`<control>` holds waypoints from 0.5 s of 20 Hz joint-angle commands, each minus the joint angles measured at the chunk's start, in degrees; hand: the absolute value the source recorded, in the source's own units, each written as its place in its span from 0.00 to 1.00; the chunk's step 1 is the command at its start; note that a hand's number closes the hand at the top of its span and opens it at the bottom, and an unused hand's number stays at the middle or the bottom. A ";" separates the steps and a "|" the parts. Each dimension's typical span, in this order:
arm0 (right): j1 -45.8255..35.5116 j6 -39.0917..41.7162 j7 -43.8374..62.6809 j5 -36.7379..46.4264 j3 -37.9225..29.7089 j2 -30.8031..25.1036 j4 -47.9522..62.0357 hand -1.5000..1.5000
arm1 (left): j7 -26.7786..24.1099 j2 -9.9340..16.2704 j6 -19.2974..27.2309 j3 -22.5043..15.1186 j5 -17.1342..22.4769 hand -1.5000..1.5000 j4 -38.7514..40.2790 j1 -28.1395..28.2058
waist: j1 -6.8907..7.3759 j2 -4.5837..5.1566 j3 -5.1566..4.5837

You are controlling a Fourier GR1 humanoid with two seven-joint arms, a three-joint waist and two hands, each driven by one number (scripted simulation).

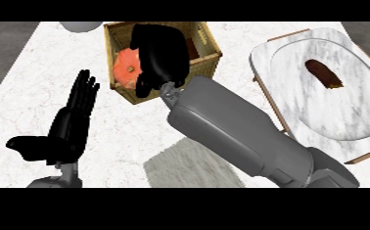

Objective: Pick the squash from the placemat and place it in the basket

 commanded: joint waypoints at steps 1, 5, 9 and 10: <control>-0.40 -1.22 -1.79 -0.36 -1.29 0.94 3.55 1.00 | 1.06 -0.61 0.26 0.14 -0.86 0.50 0.42 -1.98 | 0.27 0.05 -0.02; 4.15 -5.02 -8.28 0.65 -2.85 0.95 7.37 1.00 | -1.65 -1.84 1.16 -0.18 -2.55 0.50 2.60 -1.53 | 0.12 0.15 -0.01; 3.05 -4.08 -5.12 2.47 -7.33 0.97 7.97 1.00 | 1.25 1.27 -2.49 3.32 1.50 0.50 -0.44 -1.08 | -0.05 0.00 -0.01; 6.90 -6.56 -9.55 2.72 -7.50 0.82 9.13 1.00 | -2.16 -1.09 -1.56 -0.31 -1.32 0.50 -0.02 2.95 | -0.01 0.06 0.00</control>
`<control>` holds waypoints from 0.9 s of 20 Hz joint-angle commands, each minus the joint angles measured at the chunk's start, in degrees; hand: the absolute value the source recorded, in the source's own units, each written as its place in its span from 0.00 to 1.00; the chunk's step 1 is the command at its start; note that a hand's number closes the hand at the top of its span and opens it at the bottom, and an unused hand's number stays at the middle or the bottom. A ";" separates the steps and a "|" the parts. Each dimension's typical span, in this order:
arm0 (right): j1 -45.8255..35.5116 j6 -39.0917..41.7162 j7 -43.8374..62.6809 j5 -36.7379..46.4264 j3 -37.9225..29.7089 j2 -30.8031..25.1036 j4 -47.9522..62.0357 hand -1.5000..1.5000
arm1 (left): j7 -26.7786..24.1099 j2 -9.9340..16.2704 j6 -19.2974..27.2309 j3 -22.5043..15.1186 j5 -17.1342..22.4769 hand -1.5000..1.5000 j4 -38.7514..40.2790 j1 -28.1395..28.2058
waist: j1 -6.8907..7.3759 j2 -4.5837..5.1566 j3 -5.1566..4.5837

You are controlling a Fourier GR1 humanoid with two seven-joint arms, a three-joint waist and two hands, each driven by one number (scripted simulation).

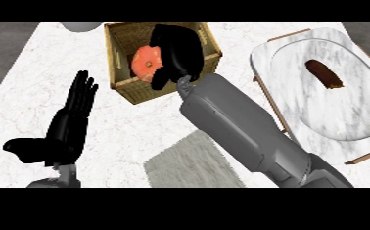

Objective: Pick the squash from the placemat and place it in the basket

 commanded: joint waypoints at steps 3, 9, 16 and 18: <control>2.27 2.48 -2.50 0.98 -4.55 0.17 0.98 0.00 | -0.09 -1.66 0.47 -0.62 -1.22 0.50 0.11 0.56 | -0.20 -0.06 0.01; 3.96 1.06 -10.38 -0.11 -7.36 0.18 3.36 0.00 | -1.71 -1.96 -0.16 0.43 -1.50 0.50 2.34 -0.17 | -0.28 -0.02 0.01; 1.22 -9.28 -13.85 -2.42 -6.80 0.20 3.55 0.00 | 3.18 0.15 -0.96 2.76 -0.45 0.50 0.70 -4.17 | -0.03 0.06 0.02; 0.44 -12.36 -12.76 -0.29 -8.07 -0.25 1.69 0.00 | 0.50 -2.33 0.65 0.26 -2.49 0.50 0.68 -1.33 | -0.41 -0.08 0.02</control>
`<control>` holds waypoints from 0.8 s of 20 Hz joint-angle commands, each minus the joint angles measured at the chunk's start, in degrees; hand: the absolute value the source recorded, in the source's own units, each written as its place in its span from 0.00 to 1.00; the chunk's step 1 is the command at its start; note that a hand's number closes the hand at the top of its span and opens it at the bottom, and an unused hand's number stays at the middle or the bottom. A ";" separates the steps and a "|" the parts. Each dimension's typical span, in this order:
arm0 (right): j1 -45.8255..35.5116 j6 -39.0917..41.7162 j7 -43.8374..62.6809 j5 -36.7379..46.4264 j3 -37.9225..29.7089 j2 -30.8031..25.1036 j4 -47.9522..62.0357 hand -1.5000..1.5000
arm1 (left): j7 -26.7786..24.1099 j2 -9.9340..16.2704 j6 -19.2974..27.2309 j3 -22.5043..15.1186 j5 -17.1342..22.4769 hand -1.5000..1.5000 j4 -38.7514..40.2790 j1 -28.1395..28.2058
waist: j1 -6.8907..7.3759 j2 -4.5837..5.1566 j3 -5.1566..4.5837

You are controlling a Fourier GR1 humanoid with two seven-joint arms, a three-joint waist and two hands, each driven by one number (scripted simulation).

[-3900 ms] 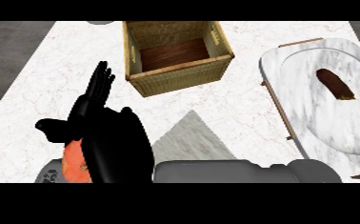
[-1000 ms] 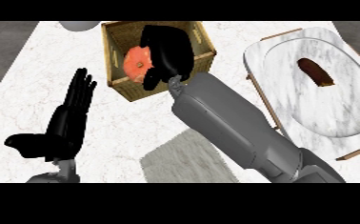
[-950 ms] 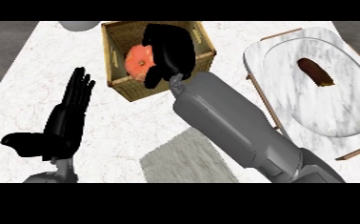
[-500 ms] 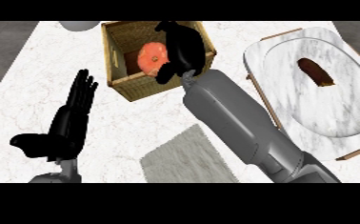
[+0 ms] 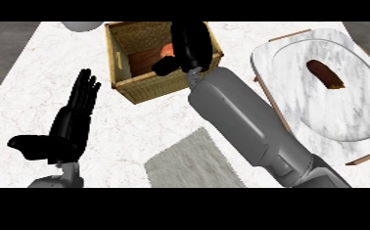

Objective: Pick the squash from the placemat and place it in the basket

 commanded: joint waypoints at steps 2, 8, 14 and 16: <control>-1.00 -4.99 -2.13 3.15 -4.10 -0.63 -0.27 0.00 | -2.79 -0.28 -0.57 0.16 -0.40 0.50 0.32 2.43 | -0.30 -0.06 -0.01; 0.95 -1.77 6.14 7.94 -6.09 -4.54 -9.61 0.00 | 2.90 0.26 0.03 1.81 0.63 0.50 -2.02 -0.70 | -1.01 -0.34 0.01; 6.83 1.08 9.99 5.06 -11.84 -10.18 -24.31 0.00 | -0.30 0.54 -1.50 1.59 0.40 0.50 -1.74 2.99 | -1.54 -0.49 0.02; 7.21 2.22 9.93 2.74 -14.90 -11.43 -26.43 0.00 | -1.81 0.51 -1.89 2.90 1.05 0.50 0.94 1.11 | -1.48 -0.36 0.00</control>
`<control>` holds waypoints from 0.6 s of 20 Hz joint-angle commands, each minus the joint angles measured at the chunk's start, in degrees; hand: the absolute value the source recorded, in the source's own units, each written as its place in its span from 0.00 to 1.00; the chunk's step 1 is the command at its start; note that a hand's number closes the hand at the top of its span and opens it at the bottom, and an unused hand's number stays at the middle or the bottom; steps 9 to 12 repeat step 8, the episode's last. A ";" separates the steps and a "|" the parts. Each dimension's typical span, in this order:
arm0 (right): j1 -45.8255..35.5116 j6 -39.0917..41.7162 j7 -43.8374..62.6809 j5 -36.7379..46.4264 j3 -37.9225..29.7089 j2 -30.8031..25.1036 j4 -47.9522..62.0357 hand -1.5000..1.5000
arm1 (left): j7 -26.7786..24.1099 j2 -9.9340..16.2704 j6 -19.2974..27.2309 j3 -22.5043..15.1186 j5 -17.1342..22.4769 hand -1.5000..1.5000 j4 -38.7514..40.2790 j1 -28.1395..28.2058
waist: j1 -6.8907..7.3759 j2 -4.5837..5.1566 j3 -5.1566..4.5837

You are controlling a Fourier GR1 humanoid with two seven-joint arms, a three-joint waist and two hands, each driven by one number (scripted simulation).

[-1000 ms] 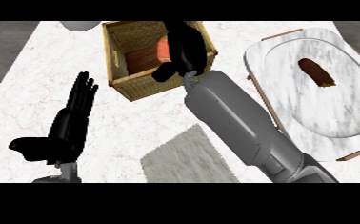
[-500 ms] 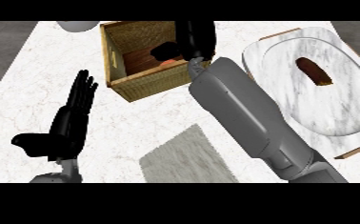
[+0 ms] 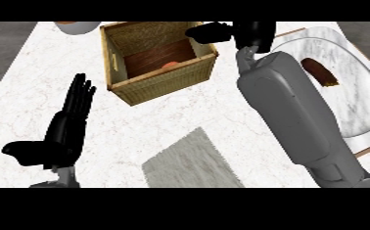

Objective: Pick the squash from the placemat and place it in the basket

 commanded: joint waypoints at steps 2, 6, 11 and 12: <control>8.15 4.83 -1.33 -4.84 -4.02 -5.38 -14.32 0.00 | -2.11 -1.10 0.48 -0.20 -1.05 0.50 1.52 -0.21 | -0.19 0.02 0.00; 10.80 11.45 -4.22 -13.07 -8.81 -8.50 -20.02 0.00 | 0.94 -0.23 -0.38 -0.23 -0.15 0.50 -3.05 1.54 | 0.19 0.01 0.02; 12.49 11.77 -9.70 -15.48 -11.52 -9.20 -18.29 0.00 | -1.39 1.01 -2.48 2.03 1.41 0.50 0.05 1.13 | 0.56 0.23 0.00; 12.49 11.77 -9.70 -15.48 -11.52 -9.20 -18.29 0.00 | -1.39 1.01 -2.48 2.03 1.41 0.50 0.05 1.13 | 0.56 0.23 0.00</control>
